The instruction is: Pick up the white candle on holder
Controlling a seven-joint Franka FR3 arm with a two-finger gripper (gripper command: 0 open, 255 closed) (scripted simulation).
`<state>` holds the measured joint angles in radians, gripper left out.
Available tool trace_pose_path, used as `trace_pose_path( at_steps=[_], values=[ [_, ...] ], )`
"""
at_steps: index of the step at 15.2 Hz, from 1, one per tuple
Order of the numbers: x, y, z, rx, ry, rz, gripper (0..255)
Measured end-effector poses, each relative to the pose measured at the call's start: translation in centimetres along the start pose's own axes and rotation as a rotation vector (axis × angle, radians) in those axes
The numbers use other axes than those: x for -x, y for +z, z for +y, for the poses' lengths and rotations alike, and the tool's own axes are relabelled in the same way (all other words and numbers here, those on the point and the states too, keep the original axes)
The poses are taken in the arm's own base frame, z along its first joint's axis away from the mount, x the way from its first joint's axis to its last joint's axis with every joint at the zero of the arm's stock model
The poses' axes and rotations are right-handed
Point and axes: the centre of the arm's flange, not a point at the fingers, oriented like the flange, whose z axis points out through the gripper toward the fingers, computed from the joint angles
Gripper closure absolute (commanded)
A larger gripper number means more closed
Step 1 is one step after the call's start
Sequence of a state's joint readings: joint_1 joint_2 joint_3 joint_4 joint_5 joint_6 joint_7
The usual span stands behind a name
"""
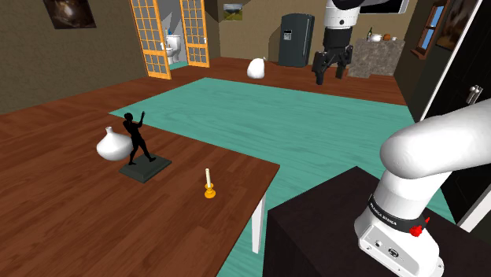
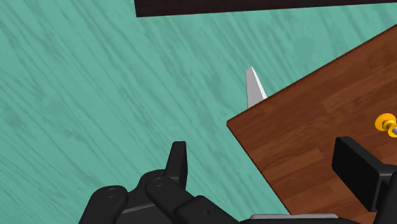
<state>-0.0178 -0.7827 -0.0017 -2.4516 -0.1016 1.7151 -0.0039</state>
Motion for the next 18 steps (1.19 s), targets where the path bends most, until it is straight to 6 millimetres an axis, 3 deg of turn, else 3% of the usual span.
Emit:
trace_pose_path(
  at_steps=[3, 8, 18],
  values=[
    [-1.1, 0.9, -1.0, -0.003, 0.0, -0.012, 0],
    [-4.9, 4.2, -5.0, -0.014, 0.001, -0.061, 0],
    [-11.9, 12.5, -13.5, -0.039, 0.004, -0.164, 0]
  ],
)
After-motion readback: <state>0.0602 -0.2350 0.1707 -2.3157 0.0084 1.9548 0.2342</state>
